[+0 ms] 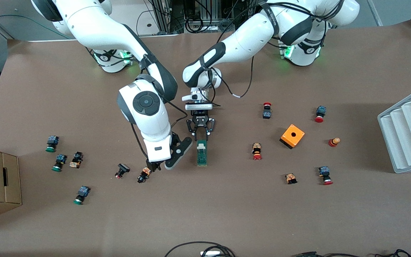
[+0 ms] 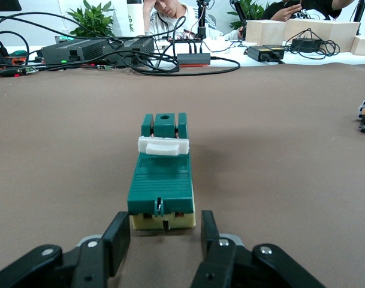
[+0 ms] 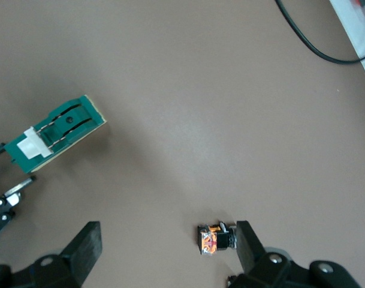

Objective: Close load switch with both arms
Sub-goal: 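Reach the right gripper to the green switch base and grip it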

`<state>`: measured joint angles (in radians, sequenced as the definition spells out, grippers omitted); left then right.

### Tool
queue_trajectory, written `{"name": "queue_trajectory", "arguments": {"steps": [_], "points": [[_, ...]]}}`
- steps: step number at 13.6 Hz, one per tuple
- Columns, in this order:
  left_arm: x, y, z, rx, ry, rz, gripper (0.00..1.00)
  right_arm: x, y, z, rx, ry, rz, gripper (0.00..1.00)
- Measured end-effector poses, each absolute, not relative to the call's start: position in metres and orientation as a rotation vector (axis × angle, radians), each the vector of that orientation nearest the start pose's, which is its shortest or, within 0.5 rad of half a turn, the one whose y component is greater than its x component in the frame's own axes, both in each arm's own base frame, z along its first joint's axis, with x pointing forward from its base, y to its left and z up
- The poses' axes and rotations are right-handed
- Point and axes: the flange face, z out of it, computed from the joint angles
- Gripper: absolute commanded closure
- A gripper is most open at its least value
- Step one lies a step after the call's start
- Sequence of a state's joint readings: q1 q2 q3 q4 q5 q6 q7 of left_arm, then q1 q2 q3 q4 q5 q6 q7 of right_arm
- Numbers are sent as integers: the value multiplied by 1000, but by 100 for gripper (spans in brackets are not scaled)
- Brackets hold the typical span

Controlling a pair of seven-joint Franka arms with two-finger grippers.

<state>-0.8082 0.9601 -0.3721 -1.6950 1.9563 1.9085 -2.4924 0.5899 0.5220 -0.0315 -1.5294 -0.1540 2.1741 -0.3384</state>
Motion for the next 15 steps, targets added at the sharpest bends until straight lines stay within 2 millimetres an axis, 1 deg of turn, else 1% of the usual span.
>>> {"name": "queue_trajectory", "arguments": {"steps": [2, 4, 7, 11, 13, 15], "points": [[323, -561, 67, -2586, 7, -1760, 44, 600, 378, 363, -2840, -1624, -222, 0], [322, -561, 67, -2586, 7, -1761, 44, 600, 379, 363, -2803, -1692, -227, 0], [322, -561, 67, -2585, 8, -1761, 44, 599, 385, 357, -2757, -1766, -230, 0], [322, -561, 67, -2585, 8, -1761, 44, 588, 408, 332, -2713, -1821, -240, 0], [322, -561, 67, -2585, 8, -1761, 44, 585, 415, 314, -2700, -1838, -229, 0], [322, -561, 67, -2585, 9, -1762, 44, 582, 420, 300, -2691, -1851, -215, 0]]}}
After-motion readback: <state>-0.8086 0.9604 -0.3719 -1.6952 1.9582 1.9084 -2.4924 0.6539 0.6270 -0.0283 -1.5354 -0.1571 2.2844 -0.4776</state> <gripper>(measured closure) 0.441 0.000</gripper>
